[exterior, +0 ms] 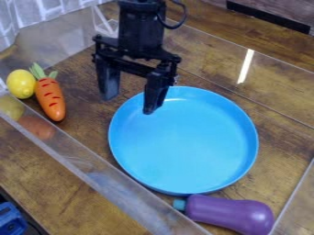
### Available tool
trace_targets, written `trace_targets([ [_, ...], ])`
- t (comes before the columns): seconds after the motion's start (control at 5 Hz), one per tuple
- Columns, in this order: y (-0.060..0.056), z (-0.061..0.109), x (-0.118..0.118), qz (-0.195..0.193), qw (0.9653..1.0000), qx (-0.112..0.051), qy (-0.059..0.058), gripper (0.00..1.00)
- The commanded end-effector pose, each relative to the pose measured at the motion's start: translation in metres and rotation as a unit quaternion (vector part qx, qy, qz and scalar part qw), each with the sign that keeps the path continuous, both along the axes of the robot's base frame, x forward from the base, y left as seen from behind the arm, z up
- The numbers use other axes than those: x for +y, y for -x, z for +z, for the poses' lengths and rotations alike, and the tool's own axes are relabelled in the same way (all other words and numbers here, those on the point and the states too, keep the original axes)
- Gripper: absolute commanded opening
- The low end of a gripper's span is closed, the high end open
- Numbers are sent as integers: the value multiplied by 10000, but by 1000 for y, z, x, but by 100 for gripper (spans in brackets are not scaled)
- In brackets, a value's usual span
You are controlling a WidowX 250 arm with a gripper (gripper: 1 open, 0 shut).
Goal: Put the carrot on the blue tray
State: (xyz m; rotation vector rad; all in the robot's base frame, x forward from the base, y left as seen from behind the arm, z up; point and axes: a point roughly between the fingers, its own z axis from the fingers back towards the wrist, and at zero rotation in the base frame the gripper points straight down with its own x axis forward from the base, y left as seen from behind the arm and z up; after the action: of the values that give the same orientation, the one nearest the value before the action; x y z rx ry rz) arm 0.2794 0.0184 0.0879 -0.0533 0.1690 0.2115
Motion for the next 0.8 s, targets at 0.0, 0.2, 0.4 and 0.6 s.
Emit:
trace_targets([
  [0.0,-3,4,8,233,9996,-148,5,100],
  [0.2,-3,1,15,487,9987,-148,27,100],
  [0.4,-3,-2,22,740,9971,-156,50,100],
  [0.6,-2,-7,30,1015,9947,-166,71,100],
])
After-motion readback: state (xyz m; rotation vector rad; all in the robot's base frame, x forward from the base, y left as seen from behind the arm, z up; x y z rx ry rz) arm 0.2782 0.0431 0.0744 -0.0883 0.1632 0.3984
